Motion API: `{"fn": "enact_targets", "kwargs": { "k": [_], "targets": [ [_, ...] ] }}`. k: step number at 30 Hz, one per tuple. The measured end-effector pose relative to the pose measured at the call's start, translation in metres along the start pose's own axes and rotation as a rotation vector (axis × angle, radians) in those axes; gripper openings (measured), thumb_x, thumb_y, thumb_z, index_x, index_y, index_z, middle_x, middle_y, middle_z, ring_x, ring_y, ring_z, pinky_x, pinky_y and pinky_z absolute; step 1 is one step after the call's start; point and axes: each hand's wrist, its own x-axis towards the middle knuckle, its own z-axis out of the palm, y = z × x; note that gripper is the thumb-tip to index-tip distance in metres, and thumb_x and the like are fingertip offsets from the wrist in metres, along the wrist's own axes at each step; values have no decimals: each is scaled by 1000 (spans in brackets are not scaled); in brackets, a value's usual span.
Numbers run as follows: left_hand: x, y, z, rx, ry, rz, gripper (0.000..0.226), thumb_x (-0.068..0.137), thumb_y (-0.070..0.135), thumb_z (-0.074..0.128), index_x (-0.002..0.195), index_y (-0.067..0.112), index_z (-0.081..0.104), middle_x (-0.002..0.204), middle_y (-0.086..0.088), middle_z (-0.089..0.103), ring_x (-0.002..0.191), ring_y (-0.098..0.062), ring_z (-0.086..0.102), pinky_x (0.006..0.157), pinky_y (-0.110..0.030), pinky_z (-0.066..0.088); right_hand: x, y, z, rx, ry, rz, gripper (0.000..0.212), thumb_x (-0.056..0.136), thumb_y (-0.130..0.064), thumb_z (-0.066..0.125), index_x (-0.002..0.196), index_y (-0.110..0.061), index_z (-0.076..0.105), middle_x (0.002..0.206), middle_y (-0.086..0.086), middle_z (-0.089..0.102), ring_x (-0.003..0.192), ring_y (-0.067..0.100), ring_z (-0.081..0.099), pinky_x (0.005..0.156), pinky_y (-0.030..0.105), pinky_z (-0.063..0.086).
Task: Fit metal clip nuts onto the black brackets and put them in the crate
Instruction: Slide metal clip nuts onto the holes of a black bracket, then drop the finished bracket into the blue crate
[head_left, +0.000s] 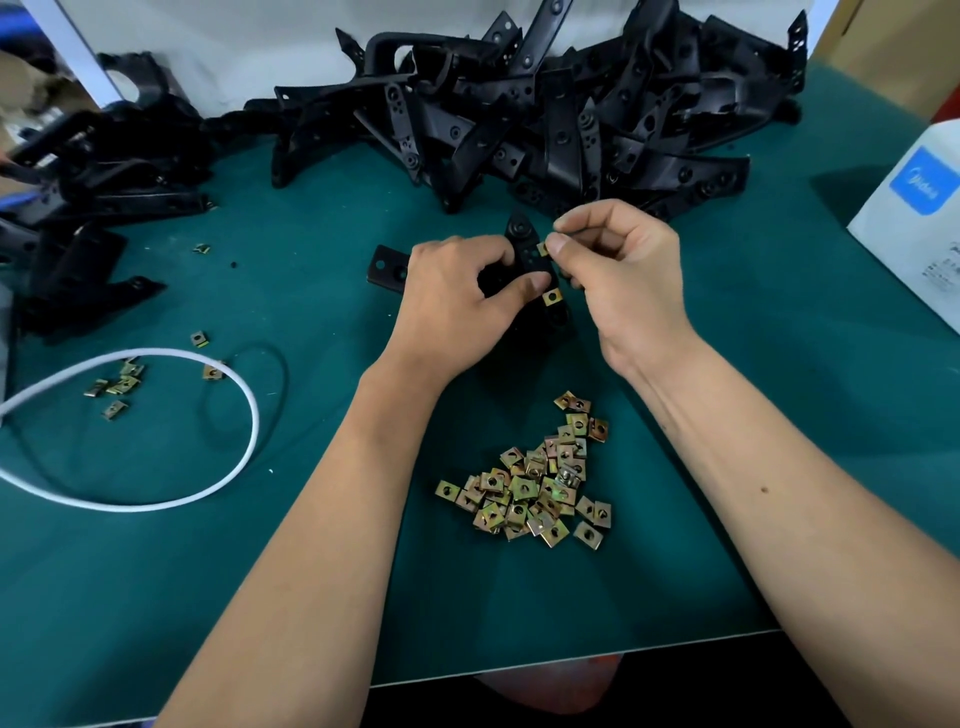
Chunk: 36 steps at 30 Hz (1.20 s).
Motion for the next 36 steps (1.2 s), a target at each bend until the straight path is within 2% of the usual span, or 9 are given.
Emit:
{"fn": "enact_targets", "kwargs": {
  "k": [5, 11, 18, 21, 24, 26, 30, 34, 36],
  "targets": [
    [1, 2, 0, 29, 1, 14, 31, 90, 35, 76, 75, 11, 63, 64, 2, 55, 67, -22, 52, 76, -35, 35, -2, 0, 5, 7, -55, 13, 18, 83, 0, 75, 87, -17, 72, 74, -3, 69, 77, 13, 66, 76, 29, 57],
    [2, 1, 2, 33, -2, -12, 32, 90, 39, 75, 76, 12, 63, 62, 5, 55, 65, -22, 53, 74, -34, 36, -3, 3, 7, -47, 6, 33, 8, 87, -9, 75, 87, -17, 75, 78, -2, 73, 79, 10, 69, 77, 27, 57],
    [2, -2, 4, 9, 15, -101, 33, 89, 45, 73, 77, 15, 67, 65, 2, 63, 68, -23, 60, 76, -43, 49, -8, 4, 12, -285, 30, -75, 37, 98, -28, 62, 68, -6, 65, 53, -16, 51, 55, 1, 46, 56, 21, 38],
    [2, 0, 5, 16, 9, -143, 31, 90, 45, 73, 78, 17, 67, 68, 3, 65, 71, -21, 61, 83, -50, 51, -8, 3, 12, -254, 13, -61, 43, 99, -27, 58, 74, 7, 61, 58, 9, 52, 60, 8, 44, 55, 33, 36],
    [2, 1, 4, 24, 3, -175, 29, 90, 44, 73, 77, 19, 66, 67, 6, 63, 71, -19, 61, 87, -52, 50, -8, 2, 13, -253, -15, -51, 44, 99, -27, 55, 85, 14, 63, 84, 34, 63, 70, 18, 51, 65, 46, 48],
    [2, 1, 4, 19, -1, -194, 28, 90, 45, 72, 76, 21, 66, 66, 8, 63, 71, -17, 61, 88, -52, 50, -7, 1, 11, -227, -28, -19, 40, 101, -25, 54, 87, 9, 70, 90, 29, 69, 76, 18, 59, 72, 44, 53],
    [3, -1, 8, 7, 6, -271, 35, 93, 47, 69, 72, 20, 64, 60, 6, 57, 65, -21, 56, 75, -45, 47, 0, 1, 5, -68, -79, 211, 42, 109, -31, 45, 102, -9, 80, 108, 11, 78, 110, 21, 71, 103, 41, 53],
    [4, 3, 9, 81, 58, -349, 42, 95, 52, 65, 69, 19, 62, 63, 3, 58, 72, -26, 59, 80, -45, 49, -3, 0, 0, -310, -134, 80, 27, 99, -17, 56, 116, -17, 78, 107, -9, 77, 105, -1, 68, 97, 22, 50],
    [6, 12, 10, 156, 85, -346, 43, 94, 54, 64, 64, 25, 54, 62, 6, 55, 73, -24, 58, 88, -46, 48, -7, -4, -9, -408, -211, 8, 34, 89, -9, 64, 118, -22, 77, 104, -15, 75, 104, -2, 66, 94, 20, 51]
  ]
}}
